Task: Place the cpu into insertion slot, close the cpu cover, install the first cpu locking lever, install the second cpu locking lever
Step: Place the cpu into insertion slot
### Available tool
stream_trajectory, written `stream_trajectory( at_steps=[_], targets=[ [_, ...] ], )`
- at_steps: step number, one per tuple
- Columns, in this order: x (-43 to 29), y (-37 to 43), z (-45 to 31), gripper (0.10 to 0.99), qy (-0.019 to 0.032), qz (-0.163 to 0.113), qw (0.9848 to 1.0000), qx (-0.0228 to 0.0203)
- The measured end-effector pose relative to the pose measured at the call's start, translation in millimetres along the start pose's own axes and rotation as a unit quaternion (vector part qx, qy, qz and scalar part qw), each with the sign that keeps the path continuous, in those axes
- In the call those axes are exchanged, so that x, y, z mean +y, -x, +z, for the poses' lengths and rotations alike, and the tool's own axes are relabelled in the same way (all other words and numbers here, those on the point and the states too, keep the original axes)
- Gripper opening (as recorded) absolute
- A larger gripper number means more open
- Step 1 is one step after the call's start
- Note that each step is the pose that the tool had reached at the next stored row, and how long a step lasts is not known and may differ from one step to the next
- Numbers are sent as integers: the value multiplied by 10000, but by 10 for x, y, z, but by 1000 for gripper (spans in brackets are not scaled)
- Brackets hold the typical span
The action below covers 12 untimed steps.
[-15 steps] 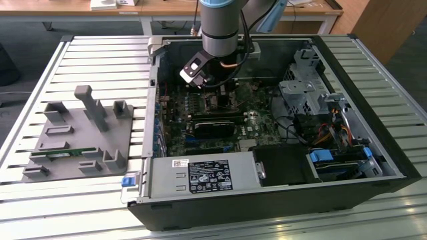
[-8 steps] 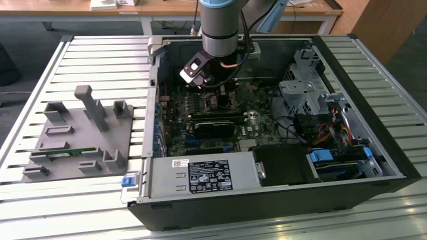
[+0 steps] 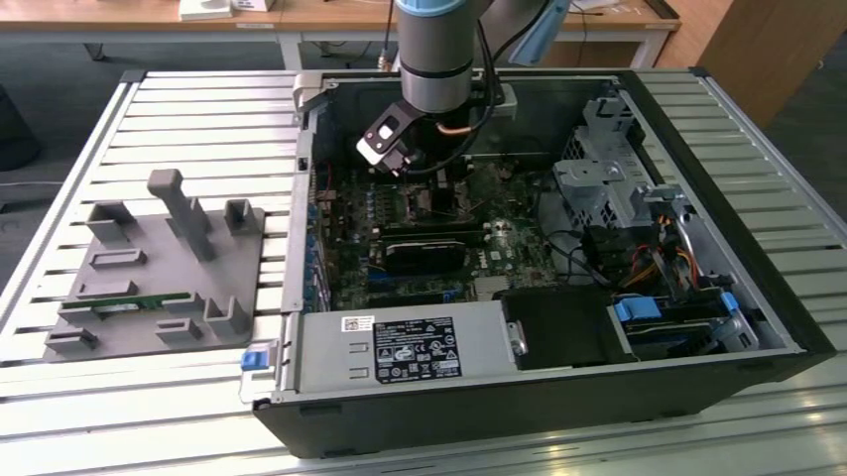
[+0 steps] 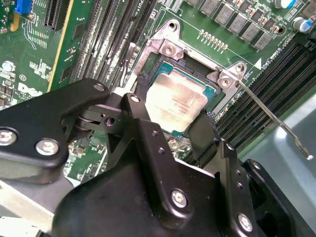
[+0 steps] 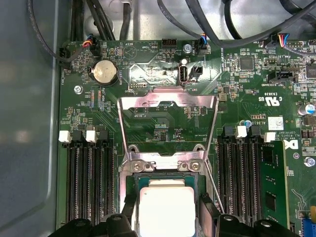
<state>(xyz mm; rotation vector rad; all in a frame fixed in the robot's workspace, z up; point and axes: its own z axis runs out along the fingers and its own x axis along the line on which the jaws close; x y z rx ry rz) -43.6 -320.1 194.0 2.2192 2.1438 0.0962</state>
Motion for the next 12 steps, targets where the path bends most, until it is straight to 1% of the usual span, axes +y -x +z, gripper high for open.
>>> stream_trajectory(
  at_steps=[3, 12],
  targets=[
    [1, 0, -10, 604, 0, 0, 10000, 0],
    [8, -1, -105, 604, 0, 0, 10000, 0]
  ],
)
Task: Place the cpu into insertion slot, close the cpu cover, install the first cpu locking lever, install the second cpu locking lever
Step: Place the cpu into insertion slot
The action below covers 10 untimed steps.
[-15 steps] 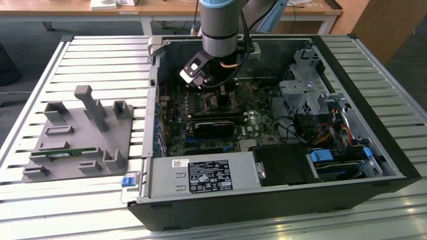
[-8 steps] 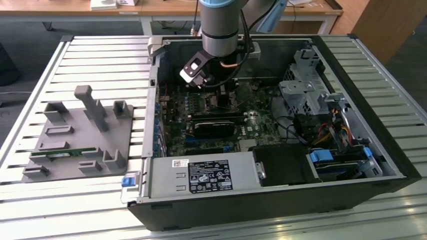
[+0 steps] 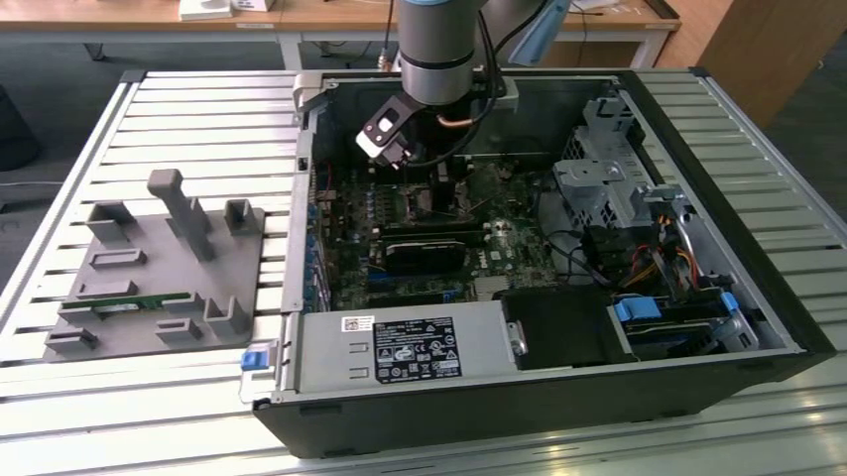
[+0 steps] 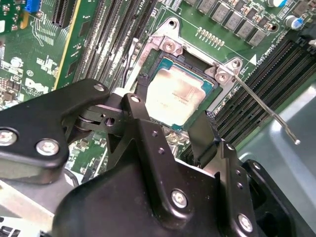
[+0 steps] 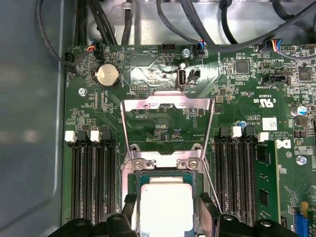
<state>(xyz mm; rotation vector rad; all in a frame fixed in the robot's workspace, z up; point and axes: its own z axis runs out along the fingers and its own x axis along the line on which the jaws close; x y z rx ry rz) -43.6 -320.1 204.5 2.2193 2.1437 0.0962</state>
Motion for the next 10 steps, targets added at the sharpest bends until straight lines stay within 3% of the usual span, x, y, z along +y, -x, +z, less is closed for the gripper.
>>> stream_trajectory(
  at_steps=[2, 3, 4, 7, 8, 10],
  targets=[
    [1, 0, -11, 592, 0, 0, 10000, 0],
    [1, 0, -15, 525, 0, 0, 10000, 0],
    [2, 0, -19, 525, 0, 0, 10000, 0],
    [2, 0, -25, 349, 0, 0, 10000, 0],
    [2, 0, -26, 349, 0, 0, 10000, 1],
    [3, 0, -30, 235, -1, 0, 10000, 0]
  ],
)
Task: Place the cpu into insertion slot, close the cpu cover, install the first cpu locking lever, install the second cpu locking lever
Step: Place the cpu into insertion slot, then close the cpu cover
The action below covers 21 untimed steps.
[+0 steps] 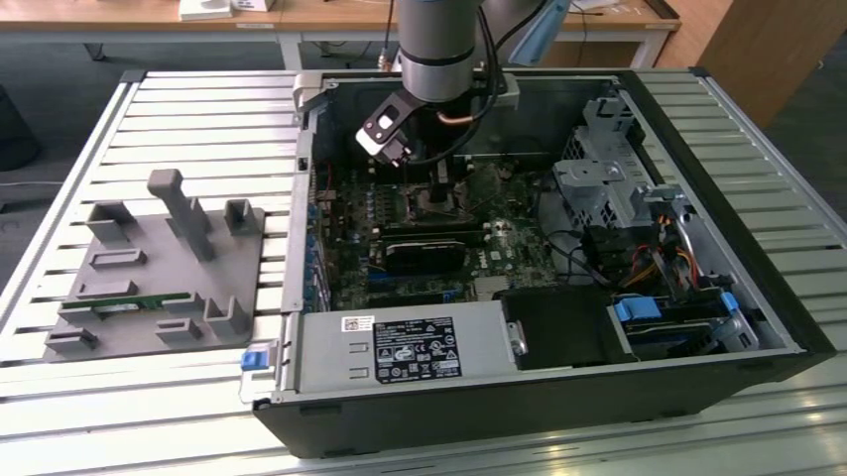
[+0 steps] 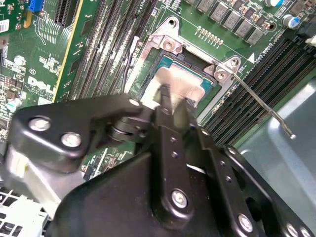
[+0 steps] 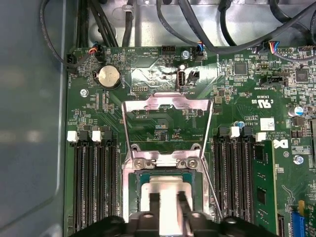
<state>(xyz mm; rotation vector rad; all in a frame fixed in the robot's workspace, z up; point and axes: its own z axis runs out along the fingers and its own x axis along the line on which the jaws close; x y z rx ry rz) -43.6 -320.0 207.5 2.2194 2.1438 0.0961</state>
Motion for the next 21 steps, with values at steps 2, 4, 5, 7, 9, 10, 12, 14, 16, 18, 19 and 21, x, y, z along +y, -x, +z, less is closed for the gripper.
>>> stream_trajectory(
  at_steps=[2, 4, 5, 7, 9, 10, 12, 14, 16, 18, 19, 21],
  targets=[
    [1, 0, -8, 176, -2, 0, 10000, -1],
    [2, 0, -13, 118, -2, 0, 10000, 0],
    [2, 0, -16, 106, -2, 0, 10000, 0],
    [2, 0, -22, 106, -2, 0, 10000, 0],
    [3, 0, -25, 106, -4, 0, 10000, 0],
    [7, 0, -27, 106, -11, 1, 10000, -1],
    [10, 0, -27, 106, -13, 0, 10000, -1],
    [13, -1, -29, 106, -16, 0, 10000, -1],
    [14, -1, -34, 106, -18, 0, 10000, -1],
    [14, 0, -41, 106, -18, 0, 10000, -1],
    [15, 0, -45, 106, -19, 0, 10000, -2],
    [16, -1, -51, 106, -18, 0, 10000, -1]
  ],
)
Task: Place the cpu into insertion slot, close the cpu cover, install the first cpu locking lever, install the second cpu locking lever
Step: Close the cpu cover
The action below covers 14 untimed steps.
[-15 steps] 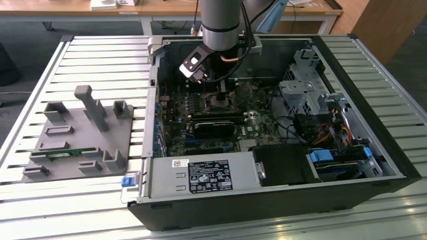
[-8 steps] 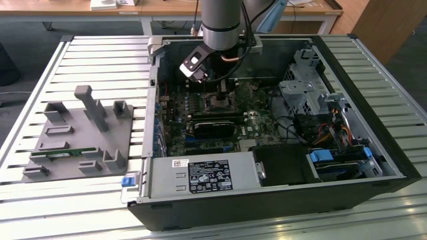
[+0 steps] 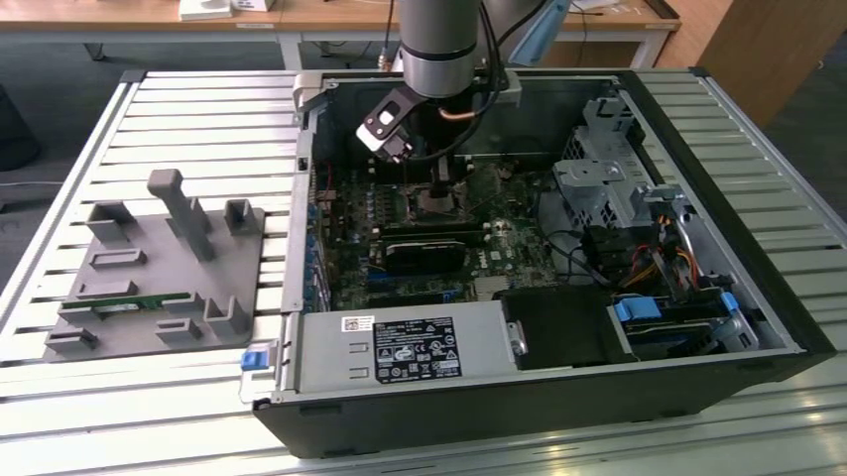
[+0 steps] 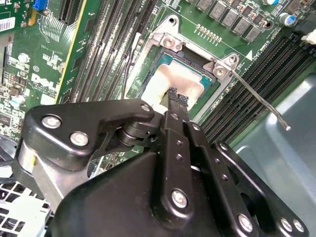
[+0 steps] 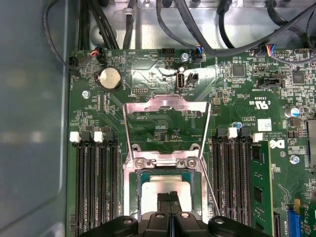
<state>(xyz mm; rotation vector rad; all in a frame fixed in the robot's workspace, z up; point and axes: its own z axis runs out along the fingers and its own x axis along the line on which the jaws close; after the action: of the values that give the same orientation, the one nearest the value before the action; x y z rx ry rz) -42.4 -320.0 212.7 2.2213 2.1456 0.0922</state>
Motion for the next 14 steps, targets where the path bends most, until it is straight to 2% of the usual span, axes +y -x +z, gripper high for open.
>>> stream_trajectory(
  at_steps=[14],
  targets=[
    [3, 0, -37, 106, 0, 0, 10000, 0]
  ],
)
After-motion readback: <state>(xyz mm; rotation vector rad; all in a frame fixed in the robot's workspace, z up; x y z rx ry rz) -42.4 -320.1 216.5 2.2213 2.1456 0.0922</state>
